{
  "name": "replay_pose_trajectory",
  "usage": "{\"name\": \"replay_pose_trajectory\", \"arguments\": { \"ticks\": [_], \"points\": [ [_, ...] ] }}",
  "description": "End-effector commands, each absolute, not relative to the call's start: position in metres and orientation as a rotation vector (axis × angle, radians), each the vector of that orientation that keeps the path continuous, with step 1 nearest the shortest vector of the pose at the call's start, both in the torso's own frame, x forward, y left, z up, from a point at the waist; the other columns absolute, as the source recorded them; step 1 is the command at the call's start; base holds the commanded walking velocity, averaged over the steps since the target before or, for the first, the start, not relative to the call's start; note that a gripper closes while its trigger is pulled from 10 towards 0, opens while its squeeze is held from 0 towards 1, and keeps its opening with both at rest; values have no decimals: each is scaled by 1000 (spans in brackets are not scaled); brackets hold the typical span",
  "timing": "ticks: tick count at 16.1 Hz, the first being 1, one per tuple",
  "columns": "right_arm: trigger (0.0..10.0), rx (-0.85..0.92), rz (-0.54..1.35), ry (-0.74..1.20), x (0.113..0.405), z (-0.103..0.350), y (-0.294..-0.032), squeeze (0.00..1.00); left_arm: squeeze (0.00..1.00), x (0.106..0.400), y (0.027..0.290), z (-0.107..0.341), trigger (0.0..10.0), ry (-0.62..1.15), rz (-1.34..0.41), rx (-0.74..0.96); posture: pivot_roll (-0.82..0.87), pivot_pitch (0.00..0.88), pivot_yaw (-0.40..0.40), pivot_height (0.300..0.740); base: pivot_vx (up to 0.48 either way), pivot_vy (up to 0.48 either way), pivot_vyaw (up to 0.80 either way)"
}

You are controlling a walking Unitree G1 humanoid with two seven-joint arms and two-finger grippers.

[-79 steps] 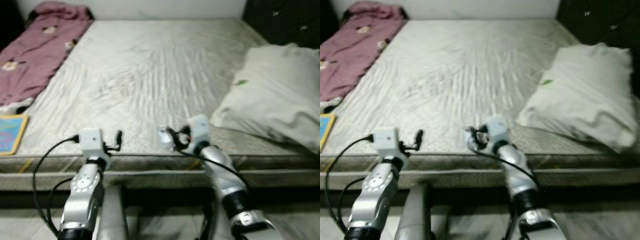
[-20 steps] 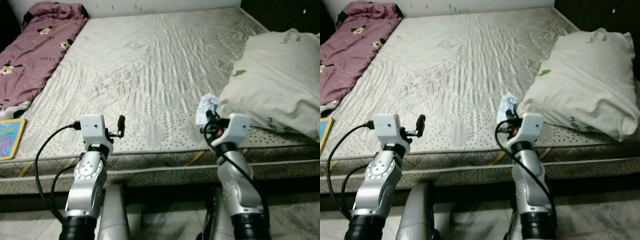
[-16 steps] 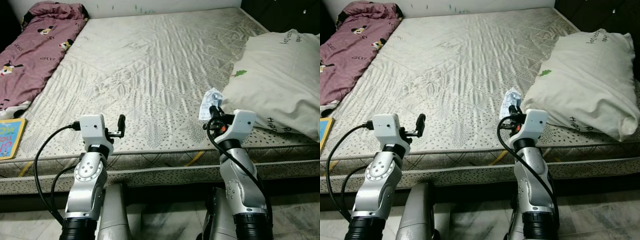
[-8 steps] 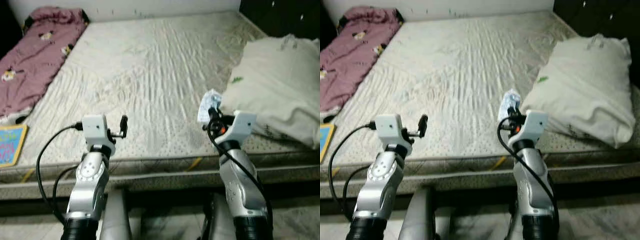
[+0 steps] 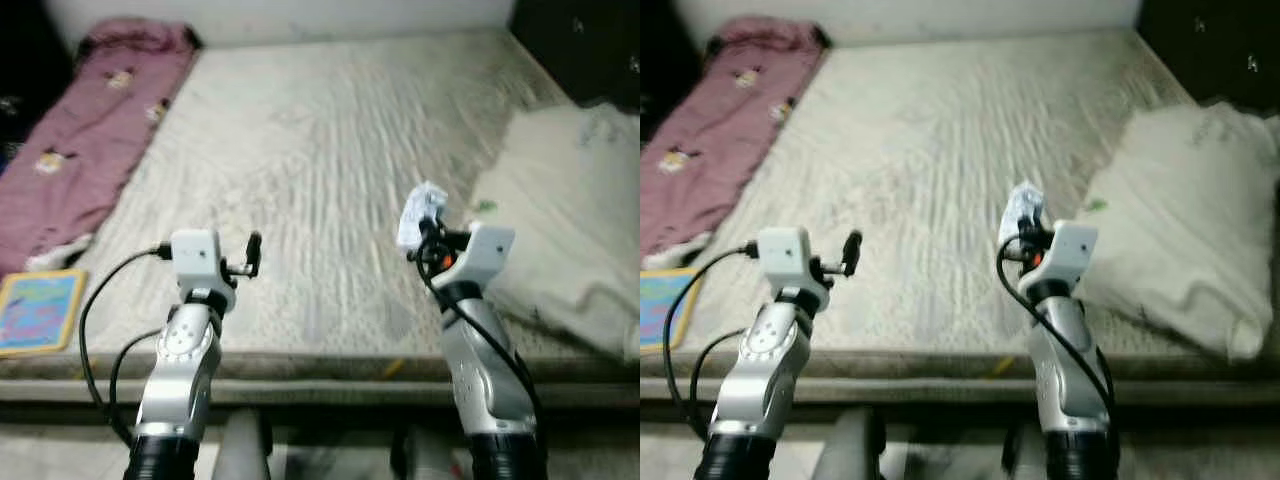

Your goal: Clean up the room

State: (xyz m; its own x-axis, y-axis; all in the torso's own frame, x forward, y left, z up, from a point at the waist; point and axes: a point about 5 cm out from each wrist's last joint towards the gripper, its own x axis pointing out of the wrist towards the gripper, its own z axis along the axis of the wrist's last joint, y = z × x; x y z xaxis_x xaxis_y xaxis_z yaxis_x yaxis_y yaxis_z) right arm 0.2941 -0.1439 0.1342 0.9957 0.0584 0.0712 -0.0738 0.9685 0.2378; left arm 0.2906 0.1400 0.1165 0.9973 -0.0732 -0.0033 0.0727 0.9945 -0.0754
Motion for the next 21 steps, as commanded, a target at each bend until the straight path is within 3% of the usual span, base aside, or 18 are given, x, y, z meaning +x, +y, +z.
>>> {"name": "replay_pose_trajectory", "arguments": {
  "ticks": [1,3,17,21],
  "points": [
    [10000,249,72,-74,294,138,-142,0,0,291,145,118,10000,1,-54,-63,17,0,79,724,0,0,0],
    [10000,239,60,-65,294,136,-144,0,0,292,145,118,10000,2,-48,-64,18,0,79,740,0,0,0],
    [10000,221,45,-45,293,130,-147,0,0,294,141,117,10000,11,-64,-60,22,0,79,740,0,0,0],
    [10000,128,152,224,285,87,-130,0,0,294,141,116,10000,19,-65,-65,23,0,73,740,0,0,0]
  ]
}}
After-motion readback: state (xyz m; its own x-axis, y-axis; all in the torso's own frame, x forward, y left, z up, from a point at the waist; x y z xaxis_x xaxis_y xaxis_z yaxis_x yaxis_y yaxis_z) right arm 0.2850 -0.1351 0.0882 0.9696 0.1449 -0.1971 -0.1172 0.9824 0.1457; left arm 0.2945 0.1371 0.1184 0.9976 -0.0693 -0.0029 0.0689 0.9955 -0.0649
